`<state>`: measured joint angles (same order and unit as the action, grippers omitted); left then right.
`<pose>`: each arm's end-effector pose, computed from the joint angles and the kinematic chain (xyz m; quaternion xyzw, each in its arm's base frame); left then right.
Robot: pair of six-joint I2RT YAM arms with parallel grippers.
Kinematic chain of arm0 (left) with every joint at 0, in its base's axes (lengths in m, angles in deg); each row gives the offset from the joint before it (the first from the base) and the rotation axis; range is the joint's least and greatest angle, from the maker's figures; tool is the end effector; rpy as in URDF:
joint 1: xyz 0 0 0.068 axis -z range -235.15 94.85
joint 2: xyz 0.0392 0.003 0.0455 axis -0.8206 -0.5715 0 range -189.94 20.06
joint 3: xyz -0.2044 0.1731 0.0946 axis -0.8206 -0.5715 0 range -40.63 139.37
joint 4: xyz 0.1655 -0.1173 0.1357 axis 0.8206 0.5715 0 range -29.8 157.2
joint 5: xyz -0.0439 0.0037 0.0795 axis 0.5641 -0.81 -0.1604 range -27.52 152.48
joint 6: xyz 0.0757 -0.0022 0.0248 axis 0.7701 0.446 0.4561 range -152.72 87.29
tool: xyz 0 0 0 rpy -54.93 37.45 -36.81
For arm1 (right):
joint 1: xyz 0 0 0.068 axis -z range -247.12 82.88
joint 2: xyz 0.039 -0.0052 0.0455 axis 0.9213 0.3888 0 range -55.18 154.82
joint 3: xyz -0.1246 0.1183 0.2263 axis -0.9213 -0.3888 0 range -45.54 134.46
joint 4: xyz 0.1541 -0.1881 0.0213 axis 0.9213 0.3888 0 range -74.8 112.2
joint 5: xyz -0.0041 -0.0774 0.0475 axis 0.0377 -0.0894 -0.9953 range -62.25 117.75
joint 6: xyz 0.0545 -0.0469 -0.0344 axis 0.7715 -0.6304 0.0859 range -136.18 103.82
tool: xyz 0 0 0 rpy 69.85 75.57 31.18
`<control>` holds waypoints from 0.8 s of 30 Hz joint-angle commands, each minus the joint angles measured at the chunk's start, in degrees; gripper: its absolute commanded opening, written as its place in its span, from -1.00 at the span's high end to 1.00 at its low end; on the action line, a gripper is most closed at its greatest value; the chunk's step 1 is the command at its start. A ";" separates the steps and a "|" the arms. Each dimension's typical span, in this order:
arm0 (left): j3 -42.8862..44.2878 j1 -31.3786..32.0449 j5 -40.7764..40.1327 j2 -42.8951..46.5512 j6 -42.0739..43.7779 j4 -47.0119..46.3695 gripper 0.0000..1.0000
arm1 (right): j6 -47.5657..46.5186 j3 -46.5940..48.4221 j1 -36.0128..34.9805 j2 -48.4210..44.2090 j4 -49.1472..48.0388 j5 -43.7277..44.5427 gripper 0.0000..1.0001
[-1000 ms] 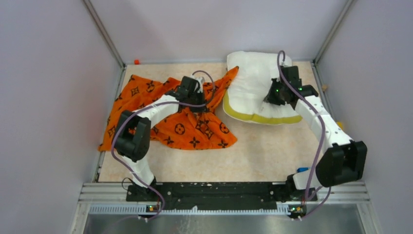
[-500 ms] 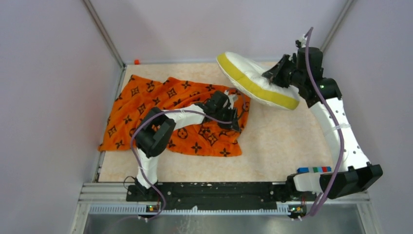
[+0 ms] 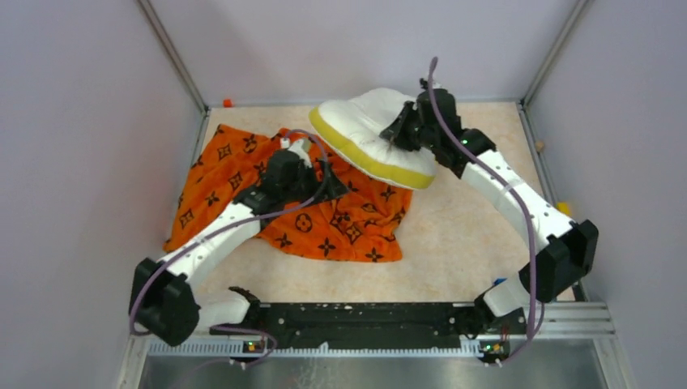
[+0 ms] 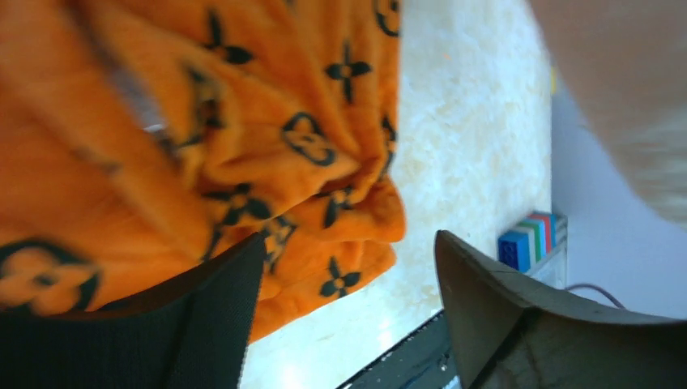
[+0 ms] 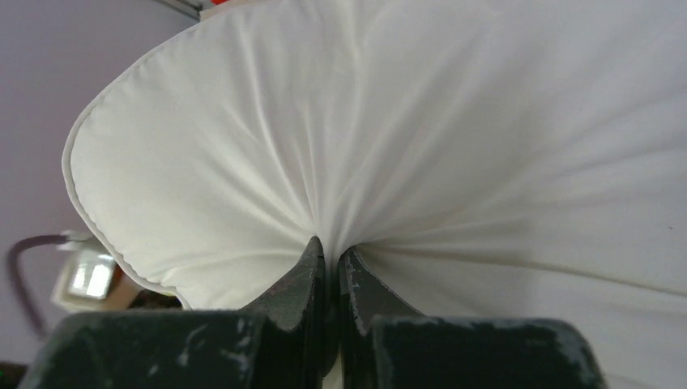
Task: Put the pillow into the pillowcase
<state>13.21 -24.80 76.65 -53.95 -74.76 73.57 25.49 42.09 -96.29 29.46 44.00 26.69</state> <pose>0.2455 -0.1633 0.2791 -0.0310 0.8757 -0.3649 0.3146 0.3010 0.1696 0.3977 0.0873 0.8426 0.3144 0.4285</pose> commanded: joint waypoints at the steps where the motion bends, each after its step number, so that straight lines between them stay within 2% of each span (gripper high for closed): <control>1: -6.09 -4.66 -9.39 11.53 -2.17 5.42 -0.82 | -0.04 -4.03 -8.78 1.44 -11.35 6.77 1.00; 4: -5.37 -7.44 -14.60 17.41 -1.02 10.45 -0.97 | -0.05 -8.22 -14.67 4.05 -14.53 8.92 1.00; 7: -5.07 -7.85 -20.67 21.06 -2.39 15.12 -0.98 | -0.84 -8.66 -15.39 7.77 -15.22 3.67 1.00; 8: -5.64 -7.91 -21.70 22.54 -2.66 15.41 -0.98 | -2.31 -7.66 -15.45 8.57 -13.79 2.44 0.75; 9: -6.26 -7.99 -21.96 23.47 -2.58 14.97 -0.98 | -4.45 -6.47 -15.40 9.31 -12.40 1.76 0.42; 11: -6.42 -7.94 -21.36 23.42 -1.04 14.44 -0.98 | -10.04 -2.16 -15.35 10.37 -8.08 2.69 -0.07; 13: -6.15 -7.92 -20.82 21.56 1.14 14.08 -0.98 | -15.58 3.57 -14.49 11.84 -3.12 4.84 -0.35; 16: -5.28 -7.85 -21.38 18.56 3.72 14.10 -0.98 | -21.27 9.48 -9.84 14.23 1.02 6.68 -0.44; 20: -2.65 -7.58 -18.98 12.69 7.36 14.81 -0.98 | -28.36 14.15 -2.62 20.21 1.08 8.44 -0.49; 24: 5.02 -2.47 -20.50 4.89 12.13 14.68 -0.98 | -31.63 21.06 1.87 29.69 0.65 9.92 -0.49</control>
<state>9.45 -31.51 57.07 -43.53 -68.92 88.76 0.68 59.14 -97.86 50.16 43.41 33.67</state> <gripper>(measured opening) 0.987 0.744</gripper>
